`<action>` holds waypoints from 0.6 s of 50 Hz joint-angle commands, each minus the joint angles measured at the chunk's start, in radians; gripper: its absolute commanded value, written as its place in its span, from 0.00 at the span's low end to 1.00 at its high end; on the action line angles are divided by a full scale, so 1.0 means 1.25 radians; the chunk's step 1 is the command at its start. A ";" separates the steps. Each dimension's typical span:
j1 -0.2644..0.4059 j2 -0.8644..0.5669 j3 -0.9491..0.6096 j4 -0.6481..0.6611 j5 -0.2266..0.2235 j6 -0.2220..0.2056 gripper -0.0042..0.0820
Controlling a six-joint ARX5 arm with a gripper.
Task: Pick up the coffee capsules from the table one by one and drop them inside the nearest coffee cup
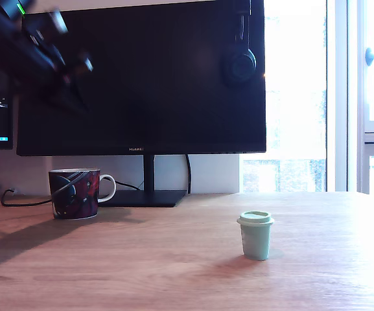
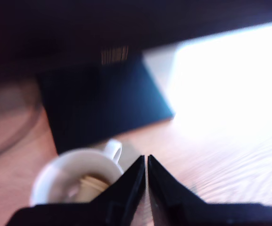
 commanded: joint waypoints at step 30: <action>-0.023 -0.305 -0.340 0.139 -0.012 -0.066 0.03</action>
